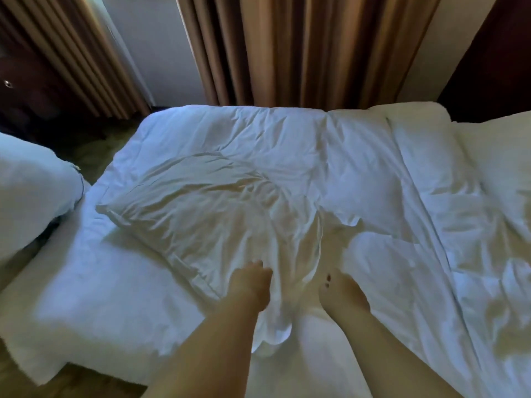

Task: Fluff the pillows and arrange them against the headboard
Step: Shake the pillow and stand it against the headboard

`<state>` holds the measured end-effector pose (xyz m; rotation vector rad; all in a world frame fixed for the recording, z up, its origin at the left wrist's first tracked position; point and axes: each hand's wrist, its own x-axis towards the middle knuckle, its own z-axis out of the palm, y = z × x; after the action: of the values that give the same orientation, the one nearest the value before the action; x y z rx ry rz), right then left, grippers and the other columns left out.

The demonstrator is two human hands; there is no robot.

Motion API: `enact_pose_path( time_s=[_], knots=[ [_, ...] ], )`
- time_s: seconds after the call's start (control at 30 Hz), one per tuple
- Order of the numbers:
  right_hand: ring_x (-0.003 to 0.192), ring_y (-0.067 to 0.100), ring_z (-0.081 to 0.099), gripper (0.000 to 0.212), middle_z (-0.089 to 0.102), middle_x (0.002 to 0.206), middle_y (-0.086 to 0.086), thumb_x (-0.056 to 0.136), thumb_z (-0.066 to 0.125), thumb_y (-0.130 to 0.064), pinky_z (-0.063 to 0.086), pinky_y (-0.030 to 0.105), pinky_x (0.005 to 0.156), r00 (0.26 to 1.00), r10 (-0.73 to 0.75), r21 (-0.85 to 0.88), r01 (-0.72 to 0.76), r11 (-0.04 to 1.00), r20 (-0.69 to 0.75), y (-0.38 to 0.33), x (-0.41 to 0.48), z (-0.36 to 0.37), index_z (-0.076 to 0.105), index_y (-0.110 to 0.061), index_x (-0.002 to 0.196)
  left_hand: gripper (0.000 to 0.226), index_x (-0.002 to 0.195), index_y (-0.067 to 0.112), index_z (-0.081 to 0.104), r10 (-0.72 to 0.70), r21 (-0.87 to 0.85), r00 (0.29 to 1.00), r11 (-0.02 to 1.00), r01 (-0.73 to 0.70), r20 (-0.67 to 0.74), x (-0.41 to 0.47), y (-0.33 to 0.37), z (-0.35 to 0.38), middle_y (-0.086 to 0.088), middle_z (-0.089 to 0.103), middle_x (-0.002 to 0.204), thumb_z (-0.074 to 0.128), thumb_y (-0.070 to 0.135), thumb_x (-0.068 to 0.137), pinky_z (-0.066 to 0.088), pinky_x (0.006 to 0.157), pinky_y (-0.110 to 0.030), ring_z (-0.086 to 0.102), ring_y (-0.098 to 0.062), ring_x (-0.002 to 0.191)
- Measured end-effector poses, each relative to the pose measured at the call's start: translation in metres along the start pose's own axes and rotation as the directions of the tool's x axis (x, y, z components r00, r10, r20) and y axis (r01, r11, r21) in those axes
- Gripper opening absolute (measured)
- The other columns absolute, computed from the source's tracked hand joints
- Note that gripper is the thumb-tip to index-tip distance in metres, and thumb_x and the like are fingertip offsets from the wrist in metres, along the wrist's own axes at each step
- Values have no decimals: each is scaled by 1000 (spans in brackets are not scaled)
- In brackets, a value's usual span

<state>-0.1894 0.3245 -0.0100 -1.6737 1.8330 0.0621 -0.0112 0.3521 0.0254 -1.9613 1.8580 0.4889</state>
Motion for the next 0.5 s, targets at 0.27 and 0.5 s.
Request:
enact_pose_path(
  time_s=[0.27,0.5],
  knots=[
    [85,29,49,16,44,93,5,93,35,-22,42,35,75,990,126,92,-132,987,71,9,60,11,49,-14,98,33,125,13,53,281,278,959,919,-281,38,100,21,-28,-6,48,127,46,10,92,42,92,-38,47,-26,120],
    [112,32,55,58,54,127,12,85,53,-46,47,37,89,907,345,370,-415,831,241,-8,90,66,45,-8,128,47,133,15,47,524,562,833,641,-522,177,173,28,-14,-5,42,136,58,5,88,34,100,-38,42,-26,126]
  ],
)
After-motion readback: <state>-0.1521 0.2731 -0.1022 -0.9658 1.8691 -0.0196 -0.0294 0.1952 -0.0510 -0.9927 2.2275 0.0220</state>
